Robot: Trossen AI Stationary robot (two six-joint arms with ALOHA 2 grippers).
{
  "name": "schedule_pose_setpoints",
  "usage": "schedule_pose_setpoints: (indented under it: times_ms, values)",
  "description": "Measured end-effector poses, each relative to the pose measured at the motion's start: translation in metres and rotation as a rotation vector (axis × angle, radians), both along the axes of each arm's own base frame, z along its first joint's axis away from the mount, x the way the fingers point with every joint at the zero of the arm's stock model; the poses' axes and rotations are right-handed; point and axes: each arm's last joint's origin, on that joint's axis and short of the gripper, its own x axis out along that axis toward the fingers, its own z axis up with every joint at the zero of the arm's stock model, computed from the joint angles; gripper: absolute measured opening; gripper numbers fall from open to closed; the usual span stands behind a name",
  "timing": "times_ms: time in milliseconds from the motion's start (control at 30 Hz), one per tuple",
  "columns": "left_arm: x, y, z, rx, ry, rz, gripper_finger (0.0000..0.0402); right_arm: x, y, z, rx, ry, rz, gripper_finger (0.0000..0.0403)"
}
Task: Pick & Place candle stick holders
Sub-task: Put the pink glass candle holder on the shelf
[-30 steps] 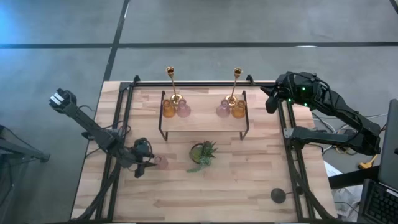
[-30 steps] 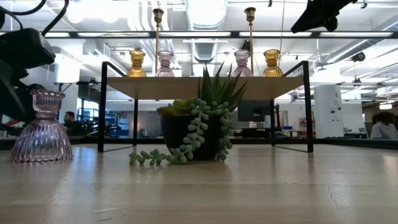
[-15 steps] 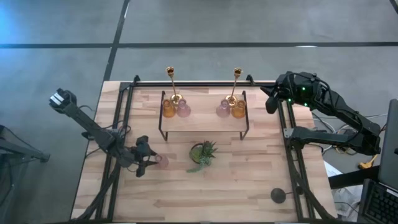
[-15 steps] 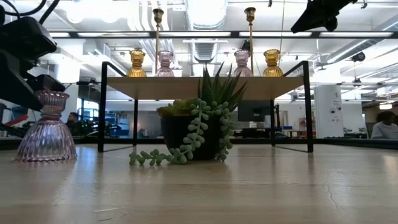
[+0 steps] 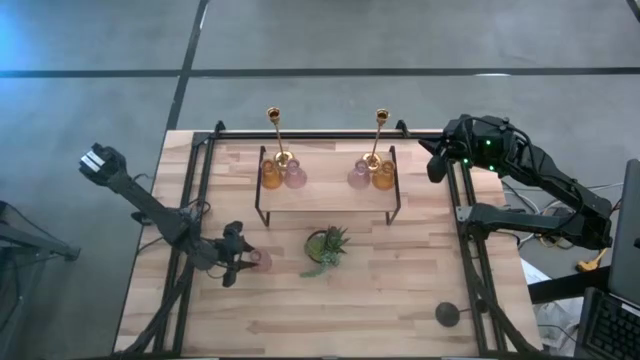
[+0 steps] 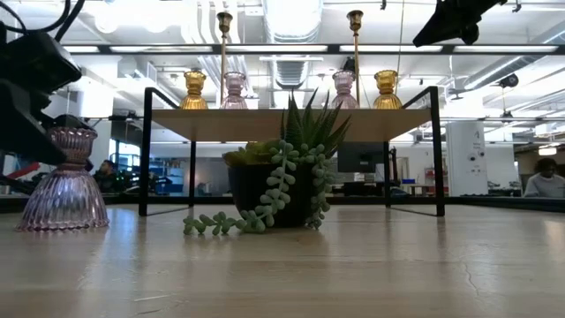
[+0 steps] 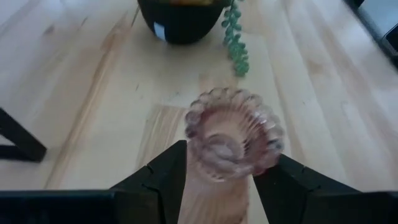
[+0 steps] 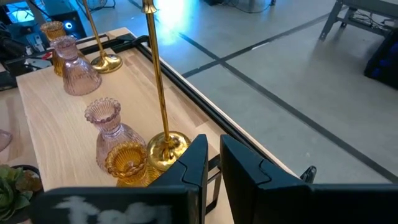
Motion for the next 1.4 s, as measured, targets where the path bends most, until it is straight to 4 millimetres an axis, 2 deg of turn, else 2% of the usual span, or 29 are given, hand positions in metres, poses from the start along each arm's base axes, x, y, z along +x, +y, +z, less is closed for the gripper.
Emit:
schedule_pose_setpoints:
  times_ms: [767, 967, 1167, 1267, 1400]
  values:
    - [0.009, -0.002, -0.008, 0.128, -0.026, 0.024, 0.0175, 0.000, 0.000, 0.000, 0.002, -0.001, -0.001, 0.0038]
    - [0.013, -0.006, -0.007, 0.154, -0.063, -0.004, 0.0133, 0.000, 0.000, 0.000, 0.002, -0.001, -0.001, 0.0038]
    - [0.014, -0.007, -0.008, 0.147, -0.071, -0.001, 0.0130, 0.000, 0.000, 0.000, 0.002, -0.001, -0.001, 0.0038]
    - [0.018, -0.008, -0.003, 0.096, -0.100, 0.024, 0.0130, 0.000, 0.000, 0.000, 0.002, -0.002, -0.001, 0.0038]
    - [0.032, -0.013, 0.020, 0.039, -0.180, 0.117, 0.0130, 0.000, 0.000, 0.000, 0.002, -0.002, -0.001, 0.0038]
